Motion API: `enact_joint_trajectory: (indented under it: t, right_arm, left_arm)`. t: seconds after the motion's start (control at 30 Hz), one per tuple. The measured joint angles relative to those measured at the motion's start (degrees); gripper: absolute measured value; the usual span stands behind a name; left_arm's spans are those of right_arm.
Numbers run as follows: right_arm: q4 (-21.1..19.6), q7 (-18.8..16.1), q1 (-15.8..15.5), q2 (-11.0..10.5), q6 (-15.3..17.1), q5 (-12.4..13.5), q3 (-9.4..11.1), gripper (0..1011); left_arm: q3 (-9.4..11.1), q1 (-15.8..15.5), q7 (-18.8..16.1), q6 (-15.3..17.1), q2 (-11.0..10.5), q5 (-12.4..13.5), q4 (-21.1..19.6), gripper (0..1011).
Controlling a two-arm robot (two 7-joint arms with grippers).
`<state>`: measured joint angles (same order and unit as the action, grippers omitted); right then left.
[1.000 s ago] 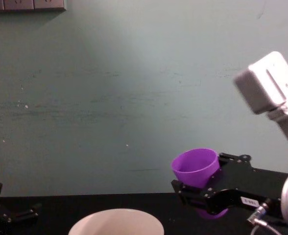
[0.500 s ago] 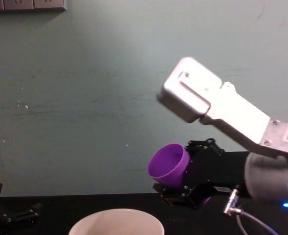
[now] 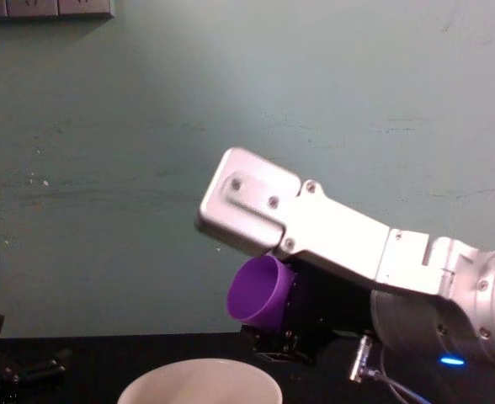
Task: Pick up the cup and pour the mung beans from the cup into the bowl.
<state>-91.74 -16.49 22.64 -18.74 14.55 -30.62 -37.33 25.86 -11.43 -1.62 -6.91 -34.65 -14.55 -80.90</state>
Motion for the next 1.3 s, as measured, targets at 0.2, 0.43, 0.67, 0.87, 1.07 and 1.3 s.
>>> enact_joint_trajectory:
  t: [0.2, 0.43, 0.67, 0.87, 1.07, 1.3]
  right_arm:
    - [-0.1, 0.1, 0.6, 0.1, 1.3, -4.6, -2.0, 726]
    - [0.2, -0.5, 2.1, 0.2, 3.2, -11.8, -5.5, 726]
    - [0.7, -1.3, 3.1, 0.4, 4.5, -17.4, -8.1, 726]
    - [1.2, -1.4, 3.2, 0.7, 4.7, -20.1, -8.8, 726]
    - [1.5, -1.3, 3.2, 0.9, 4.6, -23.4, -9.9, 726]
    - [1.6, -2.1, 3.5, 1.1, 4.5, -27.0, -11.2, 726]
  left_arm:
    - [0.0, 0.0, 0.0, 0.0, 0.0, 0.0, 0.0, 1000]
    - [0.0, 0.0, 0.0, 0.0, 0.0, 0.0, 0.0, 1000]
    - [0.0, 0.0, 0.0, 0.0, 0.0, 0.0, 0.0, 1000]
    - [0.0, 0.0, 0.0, 0.0, 0.0, 0.0, 0.0, 1000]
    - [0.0, 0.0, 0.0, 0.0, 0.0, 0.0, 0.0, 1000]
    - [0.0, 0.0, 0.0, 0.0, 0.0, 0.0, 0.0, 1000]
